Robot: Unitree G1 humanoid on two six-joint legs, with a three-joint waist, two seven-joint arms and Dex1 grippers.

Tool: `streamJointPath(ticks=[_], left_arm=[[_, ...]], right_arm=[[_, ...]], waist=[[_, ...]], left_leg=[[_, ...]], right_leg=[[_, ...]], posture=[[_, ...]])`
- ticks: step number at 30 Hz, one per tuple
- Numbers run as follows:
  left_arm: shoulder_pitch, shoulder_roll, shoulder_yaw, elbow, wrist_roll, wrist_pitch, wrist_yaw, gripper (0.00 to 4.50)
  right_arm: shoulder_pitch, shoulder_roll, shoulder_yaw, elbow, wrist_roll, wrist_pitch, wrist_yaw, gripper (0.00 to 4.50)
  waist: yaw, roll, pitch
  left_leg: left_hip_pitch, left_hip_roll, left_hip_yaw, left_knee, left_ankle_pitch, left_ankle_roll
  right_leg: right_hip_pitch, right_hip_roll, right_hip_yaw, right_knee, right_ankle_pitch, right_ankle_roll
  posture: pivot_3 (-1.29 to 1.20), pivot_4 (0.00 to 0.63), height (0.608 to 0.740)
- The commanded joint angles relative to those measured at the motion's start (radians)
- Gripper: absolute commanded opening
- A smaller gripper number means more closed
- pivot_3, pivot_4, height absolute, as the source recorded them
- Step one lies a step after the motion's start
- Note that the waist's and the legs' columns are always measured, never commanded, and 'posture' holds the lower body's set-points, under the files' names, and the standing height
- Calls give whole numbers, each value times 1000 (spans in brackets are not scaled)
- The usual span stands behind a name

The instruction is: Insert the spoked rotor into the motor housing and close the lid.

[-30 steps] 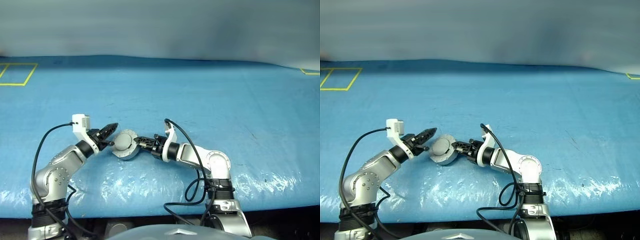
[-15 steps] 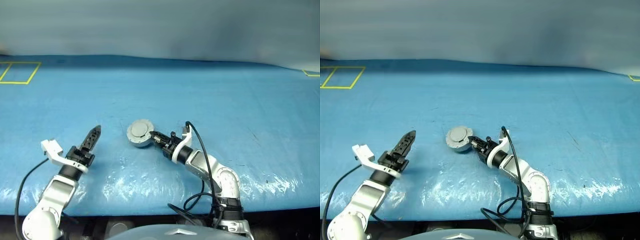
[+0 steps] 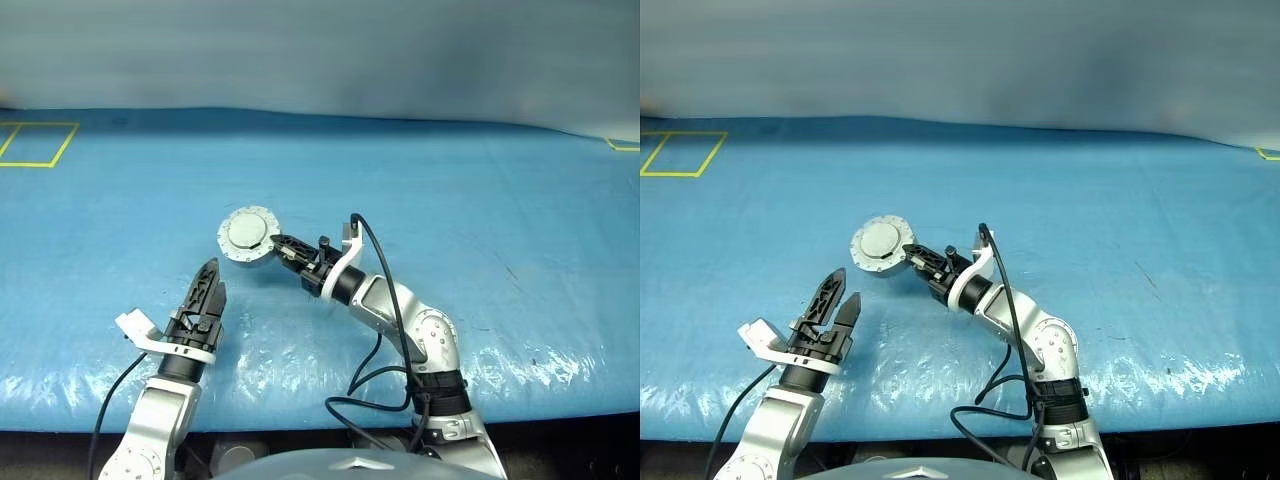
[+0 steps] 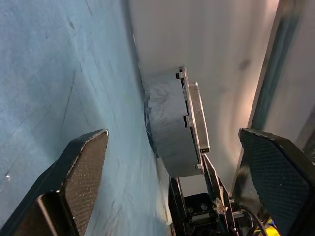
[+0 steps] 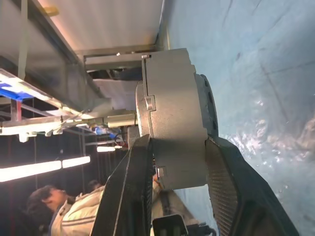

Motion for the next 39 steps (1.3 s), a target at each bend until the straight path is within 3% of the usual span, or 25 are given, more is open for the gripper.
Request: streamJointPath(ticks=[1,10,13,18,24,34,39], left_arm=[[-17,-97,-60,8,-10,-55,-72,4500],[-60,-64,-97,119,-52,-94,-157,4500],[-65,-49,-106,129,-75,-86,-172,3928],[-63,-37,-113,128,-92,-89,-157,2397],[-88,-30,-85,114,-73,-139,-59,2397],[-282,62,1,197,10,-166,161,2393],[-530,159,74,435,93,-159,179,2392]], right_arm=[[-3,46,43,-88,83,19,2,1177],[12,7,98,-113,143,45,-25,1177],[16,-2,103,-115,148,44,-30,1177],[33,-15,114,-123,133,40,-36,1177],[35,-90,119,-178,-61,58,58,1177],[33,-321,232,-318,-748,-22,229,4472],[60,-417,314,-358,-1087,-112,287,4500]], waist=[[0,0,0],[0,0,0],[0,0,0],[0,0,0],[2,0,0],[21,-1,-1],[32,-1,-1]], left_leg=[[0,0,0,0,0,0],[-1,0,0,1,0,0],[-1,0,0,2,0,0],[-1,0,0,1,0,0],[-1,0,0,2,0,0],[-1,-1,-1,4,1,-1],[1,-2,-1,4,2,-1]], right_leg=[[0,0,0,0,0,0],[0,0,0,0,0,0],[0,0,0,0,0,1],[0,0,0,0,0,1],[0,0,0,0,0,1],[1,0,0,0,2,12],[2,0,0,0,4,14]], posture=[[0,150,740],[0,150,740],[0,150,740],[0,150,740],[0,150,740],[0,150,740],[0,150,740]])
